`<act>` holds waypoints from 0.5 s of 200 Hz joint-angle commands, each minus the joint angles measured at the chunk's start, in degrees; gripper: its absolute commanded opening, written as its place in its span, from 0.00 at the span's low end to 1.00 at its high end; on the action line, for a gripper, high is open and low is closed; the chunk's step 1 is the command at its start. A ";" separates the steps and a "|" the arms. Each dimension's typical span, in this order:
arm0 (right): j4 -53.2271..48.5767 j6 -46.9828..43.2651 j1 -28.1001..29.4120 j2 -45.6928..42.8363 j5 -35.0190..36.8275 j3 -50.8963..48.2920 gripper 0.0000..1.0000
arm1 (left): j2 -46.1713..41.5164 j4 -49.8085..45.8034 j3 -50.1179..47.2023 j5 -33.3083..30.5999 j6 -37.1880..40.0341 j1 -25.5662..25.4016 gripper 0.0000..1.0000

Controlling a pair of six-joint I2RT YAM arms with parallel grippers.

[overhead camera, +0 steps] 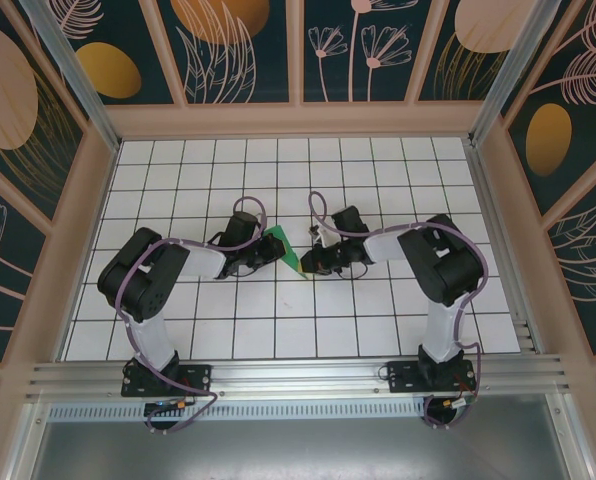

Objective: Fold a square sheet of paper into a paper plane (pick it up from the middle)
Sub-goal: Fold the wing for the fifth time at the center of the table.

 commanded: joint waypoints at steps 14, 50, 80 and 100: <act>-3.41 -0.37 0.08 -3.15 0.56 -2.34 0.15 | 4.61 -6.61 0.11 -5.14 1.46 -0.10 0.12; -3.56 -0.30 0.13 -2.91 0.84 -1.86 0.16 | 5.81 -9.47 1.67 -5.89 1.66 -0.06 0.12; -5.36 -0.97 0.06 -3.54 2.24 -2.03 0.10 | 6.34 -11.49 2.35 -6.52 1.81 -0.10 0.12; -6.74 -1.51 0.05 -3.28 3.48 -2.27 0.05 | 6.73 -12.69 2.89 -7.15 1.63 -0.05 0.12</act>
